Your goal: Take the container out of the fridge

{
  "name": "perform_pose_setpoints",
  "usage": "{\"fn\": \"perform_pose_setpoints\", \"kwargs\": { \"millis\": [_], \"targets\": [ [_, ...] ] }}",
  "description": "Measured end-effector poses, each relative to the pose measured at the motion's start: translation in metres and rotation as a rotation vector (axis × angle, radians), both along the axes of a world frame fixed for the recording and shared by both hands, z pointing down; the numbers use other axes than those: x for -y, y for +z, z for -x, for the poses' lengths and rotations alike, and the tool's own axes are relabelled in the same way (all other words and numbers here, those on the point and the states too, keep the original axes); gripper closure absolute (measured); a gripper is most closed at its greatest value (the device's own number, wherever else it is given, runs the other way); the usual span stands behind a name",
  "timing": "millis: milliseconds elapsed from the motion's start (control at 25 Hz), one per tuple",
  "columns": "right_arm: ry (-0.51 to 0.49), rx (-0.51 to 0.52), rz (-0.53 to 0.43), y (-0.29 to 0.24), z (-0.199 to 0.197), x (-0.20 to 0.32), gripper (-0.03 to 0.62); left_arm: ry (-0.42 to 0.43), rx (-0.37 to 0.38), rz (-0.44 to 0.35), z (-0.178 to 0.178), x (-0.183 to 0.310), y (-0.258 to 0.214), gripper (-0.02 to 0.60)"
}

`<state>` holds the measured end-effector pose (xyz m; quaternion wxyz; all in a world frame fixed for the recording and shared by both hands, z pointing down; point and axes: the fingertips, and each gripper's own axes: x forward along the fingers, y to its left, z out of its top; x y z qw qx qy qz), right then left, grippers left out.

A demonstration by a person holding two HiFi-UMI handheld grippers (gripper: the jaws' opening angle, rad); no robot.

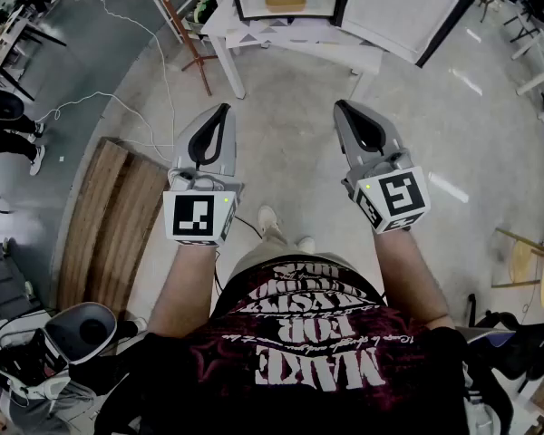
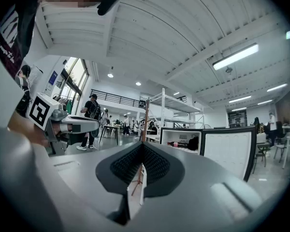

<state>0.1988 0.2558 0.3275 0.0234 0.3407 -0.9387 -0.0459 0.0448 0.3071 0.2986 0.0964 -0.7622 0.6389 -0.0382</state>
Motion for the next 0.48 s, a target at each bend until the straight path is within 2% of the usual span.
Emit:
{"fn": "perform_pose_setpoints", "kwargs": {
  "millis": [240, 480],
  "targets": [
    [-0.044, 0.025, 0.009, -0.005, 0.015, 0.001, 0.57, 0.013, -0.006, -0.004, 0.008, 0.009, -0.002, 0.581],
    [-0.036, 0.024, 0.023, 0.003, 0.016, 0.003, 0.569, 0.021, -0.013, 0.024, 0.008, 0.01, 0.01, 0.581]
  ]
}}
